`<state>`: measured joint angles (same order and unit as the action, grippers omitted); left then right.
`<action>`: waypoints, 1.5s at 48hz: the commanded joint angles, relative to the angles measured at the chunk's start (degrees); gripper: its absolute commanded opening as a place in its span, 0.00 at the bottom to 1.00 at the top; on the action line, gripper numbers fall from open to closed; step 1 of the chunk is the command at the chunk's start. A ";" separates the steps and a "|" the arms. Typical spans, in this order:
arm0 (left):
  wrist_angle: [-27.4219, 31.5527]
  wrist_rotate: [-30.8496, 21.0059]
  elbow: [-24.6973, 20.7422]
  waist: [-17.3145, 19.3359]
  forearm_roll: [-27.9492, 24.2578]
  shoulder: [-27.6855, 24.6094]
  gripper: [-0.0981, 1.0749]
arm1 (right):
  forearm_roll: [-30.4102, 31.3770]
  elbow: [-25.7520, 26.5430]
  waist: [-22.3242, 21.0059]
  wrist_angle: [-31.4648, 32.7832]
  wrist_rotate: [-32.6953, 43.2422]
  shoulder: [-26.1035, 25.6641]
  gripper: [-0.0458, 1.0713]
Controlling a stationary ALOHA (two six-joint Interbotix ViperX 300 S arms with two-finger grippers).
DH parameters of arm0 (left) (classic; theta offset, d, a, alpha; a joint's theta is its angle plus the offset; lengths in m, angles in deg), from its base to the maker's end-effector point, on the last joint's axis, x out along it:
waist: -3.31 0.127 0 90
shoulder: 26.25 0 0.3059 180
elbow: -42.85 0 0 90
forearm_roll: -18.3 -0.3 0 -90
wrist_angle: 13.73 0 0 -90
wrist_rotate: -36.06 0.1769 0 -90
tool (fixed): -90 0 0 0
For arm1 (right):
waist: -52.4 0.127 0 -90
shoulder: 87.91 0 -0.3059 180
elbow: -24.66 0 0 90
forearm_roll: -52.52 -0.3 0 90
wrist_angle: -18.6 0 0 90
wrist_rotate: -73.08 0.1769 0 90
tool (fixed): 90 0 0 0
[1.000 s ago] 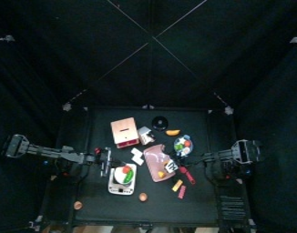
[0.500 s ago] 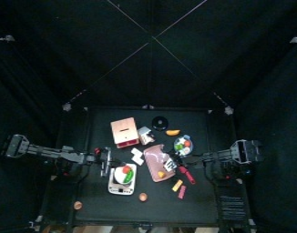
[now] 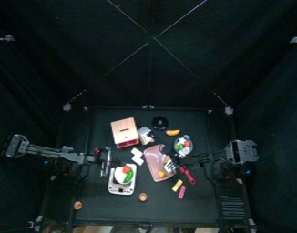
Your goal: Grab corn bottom
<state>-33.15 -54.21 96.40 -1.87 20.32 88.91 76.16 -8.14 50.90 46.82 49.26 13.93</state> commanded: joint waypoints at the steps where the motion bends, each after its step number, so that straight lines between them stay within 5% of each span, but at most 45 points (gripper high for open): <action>1: -0.53 0.09 -1.32 -0.09 0.09 -0.09 0.05 | 0.18 0.53 0.00 -0.18 0.09 -1.14 0.78; 9: -0.53 0.09 -1.32 -0.09 0.09 -0.09 0.05 | 0.62 1.05 0.09 -0.09 -0.09 -1.67 0.69; 21: -0.53 0.09 -1.41 -0.09 0.09 -0.09 0.05 | 1.14 2.55 0.70 1.14 -0.09 -2.11 0.70; 37: -0.53 0.09 -1.41 -0.09 0.09 -0.09 0.05 | -0.09 5.10 0.53 1.93 0.26 -2.90 0.97; 72: -0.53 0.09 -1.23 -0.09 0.09 -0.09 0.05 | 1.76 7.03 -3.16 3.52 0.26 2.20 0.91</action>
<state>-33.15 -54.12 96.40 -1.87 20.32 88.91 77.66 -2.34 48.53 50.51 49.35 17.00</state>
